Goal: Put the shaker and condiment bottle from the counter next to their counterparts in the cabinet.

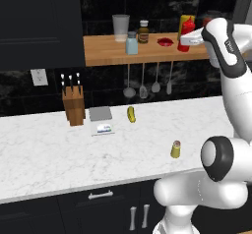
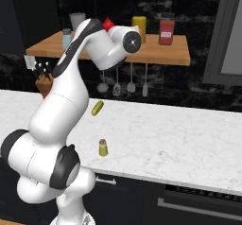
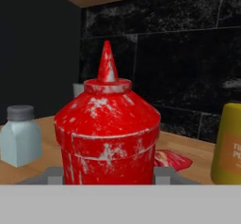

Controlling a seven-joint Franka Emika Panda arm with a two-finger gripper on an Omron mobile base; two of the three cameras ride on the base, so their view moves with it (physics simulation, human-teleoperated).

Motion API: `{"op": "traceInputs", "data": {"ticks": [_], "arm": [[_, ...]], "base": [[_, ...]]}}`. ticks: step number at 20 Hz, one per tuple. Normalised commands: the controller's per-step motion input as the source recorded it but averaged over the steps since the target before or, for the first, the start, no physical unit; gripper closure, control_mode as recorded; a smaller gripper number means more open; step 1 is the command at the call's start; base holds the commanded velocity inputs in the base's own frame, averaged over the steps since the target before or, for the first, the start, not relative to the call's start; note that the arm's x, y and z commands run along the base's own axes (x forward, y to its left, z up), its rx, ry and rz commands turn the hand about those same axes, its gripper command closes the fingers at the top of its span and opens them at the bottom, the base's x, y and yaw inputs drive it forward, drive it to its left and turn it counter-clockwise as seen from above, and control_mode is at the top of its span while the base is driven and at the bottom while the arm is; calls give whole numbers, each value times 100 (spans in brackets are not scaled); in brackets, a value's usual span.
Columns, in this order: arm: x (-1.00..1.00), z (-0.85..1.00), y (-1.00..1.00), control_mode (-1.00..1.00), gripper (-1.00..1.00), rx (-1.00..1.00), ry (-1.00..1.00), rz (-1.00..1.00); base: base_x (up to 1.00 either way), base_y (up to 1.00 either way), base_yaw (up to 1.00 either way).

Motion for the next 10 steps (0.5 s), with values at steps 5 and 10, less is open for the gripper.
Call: {"op": "traceInputs", "data": {"ticks": [5, 10], "arm": [[12, -1, -16, -100, 100, 0, 0, -1], [18, -3, -4, -100, 100, 0, 0, -2]], "base": [[0, 0, 0], [0, 0, 0]]}}
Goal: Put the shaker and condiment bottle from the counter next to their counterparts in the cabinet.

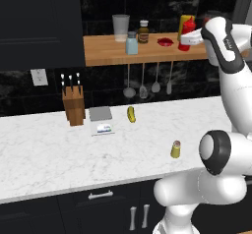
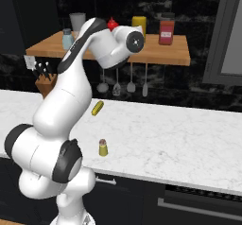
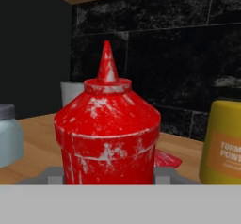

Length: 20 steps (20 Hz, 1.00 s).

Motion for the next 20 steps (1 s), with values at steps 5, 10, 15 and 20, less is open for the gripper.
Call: {"op": "traceInputs", "data": {"ticks": [5, 10, 15, 20], "arm": [[19, -3, 0, -100, 100, 0, 0, -4], [13, -2, 0, -100, 100, 0, 0, -4], [7, -3, 0, -100, 100, 0, 0, -4], [0, -1, 0, -100, 100, 0, 0, -4]], "base": [[0, 0, 0], [0, 0, 0], [0, 0, 0], [0, 0, 0]]}}
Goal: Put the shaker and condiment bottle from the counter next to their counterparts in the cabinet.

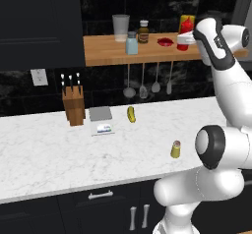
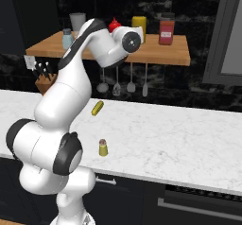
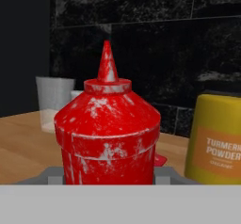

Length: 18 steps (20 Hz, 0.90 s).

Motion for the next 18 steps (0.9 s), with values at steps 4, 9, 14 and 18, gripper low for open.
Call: {"op": "traceInputs", "data": {"ticks": [4, 9, 14, 18], "arm": [[3, 0, 1, -100, 100, 0, 0, -5], [3, 0, 2, -100, 100, 0, 0, -5], [5, 0, 3, -100, 100, 0, 0, -5], [15, 0, 1, -100, 100, 0, 0, -5]], "base": [[0, 0, 0], [0, 0, 0], [0, 0, 0], [0, 0, 0]]}}
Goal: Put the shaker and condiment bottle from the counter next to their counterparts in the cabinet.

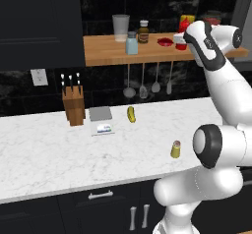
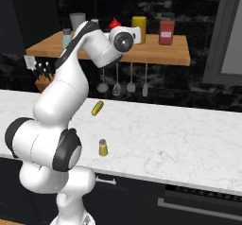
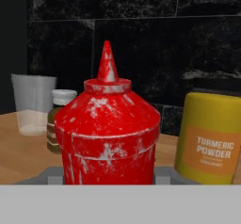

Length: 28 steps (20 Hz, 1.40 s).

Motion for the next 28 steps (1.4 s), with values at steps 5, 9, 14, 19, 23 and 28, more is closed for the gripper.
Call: {"op": "traceInputs", "data": {"ticks": [5, 9, 14, 19, 23, 28], "arm": [[20, 0, 0, -100, 100, 0, 0, -5], [19, 0, 0, -100, 100, 0, 0, -3], [6, 0, 0, -100, 100, 0, 0, -2], [0, 0, 0, -100, 100, 0, 0, -2], [0, 0, 0, -100, 100, 0, 0, -2], [0, -3, 0, -100, 100, 0, 0, -2]], "base": [[0, 0, 0], [0, 0, 0], [0, 0, 0], [0, 0, 0], [0, 0, 0], [0, 0, 0]]}}
